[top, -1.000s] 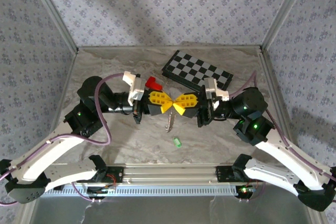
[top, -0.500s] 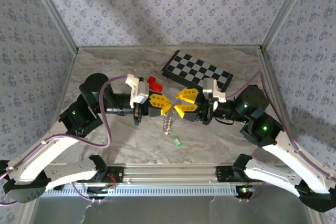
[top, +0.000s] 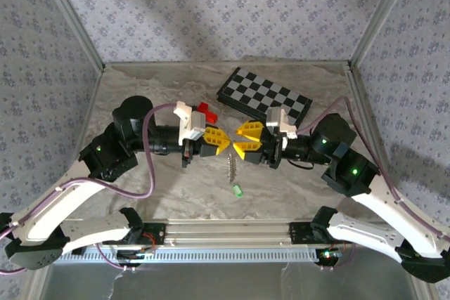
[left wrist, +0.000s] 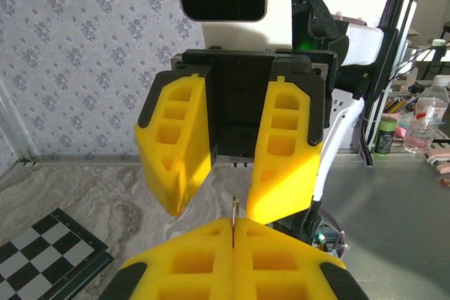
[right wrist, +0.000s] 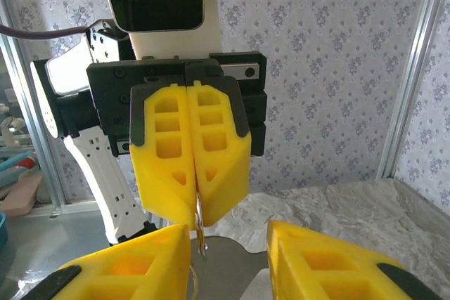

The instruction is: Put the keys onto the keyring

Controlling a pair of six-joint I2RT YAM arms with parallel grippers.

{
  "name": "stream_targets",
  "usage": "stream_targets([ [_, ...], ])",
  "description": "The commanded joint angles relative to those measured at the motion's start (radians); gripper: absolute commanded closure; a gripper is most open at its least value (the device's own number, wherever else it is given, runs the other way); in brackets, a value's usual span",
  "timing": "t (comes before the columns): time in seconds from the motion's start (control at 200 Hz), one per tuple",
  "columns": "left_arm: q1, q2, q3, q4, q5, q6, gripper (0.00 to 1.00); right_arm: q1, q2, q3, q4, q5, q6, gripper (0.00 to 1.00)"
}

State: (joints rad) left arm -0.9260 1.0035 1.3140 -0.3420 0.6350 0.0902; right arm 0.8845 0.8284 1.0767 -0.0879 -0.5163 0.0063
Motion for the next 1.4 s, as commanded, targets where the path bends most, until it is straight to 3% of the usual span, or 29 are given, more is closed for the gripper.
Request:
stream_targets([
  [0.0, -0.007, -0.002, 0.019, 0.014, -0.004, 0.019, 1.00, 0.007, 0.000, 0.015, -0.004, -0.017, -0.001, 0.66],
  [0.155, -0.007, 0.000, 0.018, 0.017, -0.001, 0.014, 1.00, 0.007, 0.002, 0.019, -0.024, 0.000, -0.011, 0.73],
  [0.43, -0.007, 0.003, 0.015, 0.021, 0.005, 0.013, 1.00, 0.011, 0.035, 0.051, -0.075, 0.007, -0.027, 1.00],
  [0.535, -0.007, -0.002, 0.012, 0.018, 0.002, 0.010, 1.00, 0.011, 0.031, 0.044, -0.066, 0.026, -0.025, 1.00],
  [0.645, -0.007, -0.031, -0.025, 0.060, -0.018, -0.014, 0.81, 0.011, 0.007, 0.013, -0.005, 0.004, -0.006, 1.00],
  [0.755, -0.007, -0.064, -0.066, 0.120, -0.035, -0.048, 0.74, 0.010, -0.011, -0.023, 0.078, -0.042, 0.033, 1.00],
  [1.079, -0.005, -0.059, -0.085, 0.218, 0.022, -0.108, 0.75, 0.003, -0.002, -0.053, 0.233, -0.135, 0.114, 1.00],
  [1.399, -0.006, -0.062, -0.093, 0.253, 0.050, -0.131, 0.78, -0.005, -0.006, -0.061, 0.268, -0.155, 0.129, 1.00],
])
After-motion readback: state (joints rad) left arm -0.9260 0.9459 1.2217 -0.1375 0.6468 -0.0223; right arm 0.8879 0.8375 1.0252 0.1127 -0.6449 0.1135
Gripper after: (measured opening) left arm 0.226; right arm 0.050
